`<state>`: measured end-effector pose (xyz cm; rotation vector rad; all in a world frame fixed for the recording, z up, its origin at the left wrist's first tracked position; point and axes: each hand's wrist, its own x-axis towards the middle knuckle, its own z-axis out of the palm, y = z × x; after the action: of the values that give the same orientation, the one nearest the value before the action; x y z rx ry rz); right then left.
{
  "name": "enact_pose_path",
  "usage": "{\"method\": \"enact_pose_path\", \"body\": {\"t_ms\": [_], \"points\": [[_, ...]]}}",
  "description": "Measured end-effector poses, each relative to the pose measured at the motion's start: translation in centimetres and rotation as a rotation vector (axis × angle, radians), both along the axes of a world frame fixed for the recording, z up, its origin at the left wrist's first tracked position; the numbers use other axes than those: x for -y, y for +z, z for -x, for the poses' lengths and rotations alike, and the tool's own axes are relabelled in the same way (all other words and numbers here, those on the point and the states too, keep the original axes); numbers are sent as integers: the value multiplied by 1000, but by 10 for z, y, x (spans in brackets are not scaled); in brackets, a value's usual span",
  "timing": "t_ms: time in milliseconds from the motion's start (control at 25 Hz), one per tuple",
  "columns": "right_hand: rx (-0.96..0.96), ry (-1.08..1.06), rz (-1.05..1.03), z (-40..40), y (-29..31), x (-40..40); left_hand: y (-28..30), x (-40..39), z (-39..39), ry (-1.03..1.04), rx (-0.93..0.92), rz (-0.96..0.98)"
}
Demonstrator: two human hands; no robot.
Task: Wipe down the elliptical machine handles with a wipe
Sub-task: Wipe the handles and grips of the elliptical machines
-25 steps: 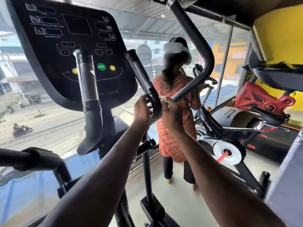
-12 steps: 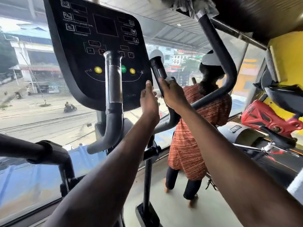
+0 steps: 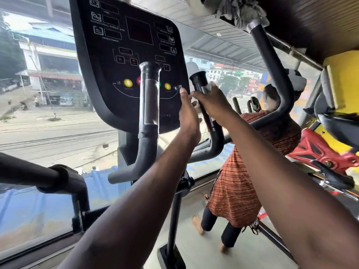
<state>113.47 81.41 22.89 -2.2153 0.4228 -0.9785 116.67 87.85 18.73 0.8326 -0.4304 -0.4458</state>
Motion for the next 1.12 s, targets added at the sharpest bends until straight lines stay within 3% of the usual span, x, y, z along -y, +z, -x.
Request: {"method": "enact_pose_path", "body": {"t_ms": [240, 320, 440, 520, 680, 840, 1000, 1120], "points": [[-75, -448, 644, -18, -20, -15, 9, -8, -1, -21, -12, 55], [-49, -426, 582, -12, -28, -7, 13, -10, 0, -5, -19, 62], [-32, -216, 189, -15, 0, 5, 16, -12, 5, -16, -38, 99], [-14, -162, 114, -24, 18, 4, 18, -13, 3, -7, -45, 125], [-36, -347, 615, -38, 12, -7, 19, -12, 2, -20, -51, 151], [-40, -282, 1221, -23, -15, 14, 17, -10, 4, 11, 6, 169], [-74, -122, 1326, -14, -28, 28, 12, -9, 3, 64, 33, 116], [154, 12, 1244, -3, -41, 29, 9, -14, 7, 26, -14, 48]]}}
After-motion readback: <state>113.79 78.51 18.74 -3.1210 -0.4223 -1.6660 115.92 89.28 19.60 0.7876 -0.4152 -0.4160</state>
